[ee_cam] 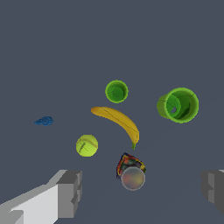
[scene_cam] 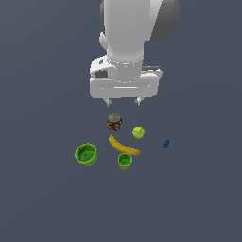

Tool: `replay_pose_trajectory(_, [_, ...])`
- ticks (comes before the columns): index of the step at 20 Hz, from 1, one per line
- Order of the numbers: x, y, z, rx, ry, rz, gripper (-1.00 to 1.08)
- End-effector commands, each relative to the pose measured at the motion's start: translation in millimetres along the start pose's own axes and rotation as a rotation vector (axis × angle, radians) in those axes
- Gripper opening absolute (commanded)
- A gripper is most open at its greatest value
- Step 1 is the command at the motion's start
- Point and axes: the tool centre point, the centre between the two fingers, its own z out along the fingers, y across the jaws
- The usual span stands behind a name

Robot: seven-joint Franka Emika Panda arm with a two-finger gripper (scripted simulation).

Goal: Pick up a designated object from a clutter of objects.

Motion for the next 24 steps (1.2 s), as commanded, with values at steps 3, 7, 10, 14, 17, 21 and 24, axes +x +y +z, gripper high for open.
replay_pose_trajectory(3, [0,0,-1,-0.002,0.002,0.0,1.0])
replay_pose_trajectory(7, [4,-1,-7,-0.013,0.019,-0.004,1.0])
replay_pose_trajectory(10, [7,-2,-12,-0.02,0.029,-0.01,1.0])
replay_pose_trajectory(14, [7,-2,-13,-0.019,0.028,-0.01,1.0])
replay_pose_trajectory(17, [5,-1,-7,-0.018,0.027,-0.002,1.0])
replay_pose_trajectory(21, [2,2,6,-0.016,0.027,0.018,1.0])
replay_pose_trajectory(24, [-3,5,21,-0.013,0.026,0.042,1.0])
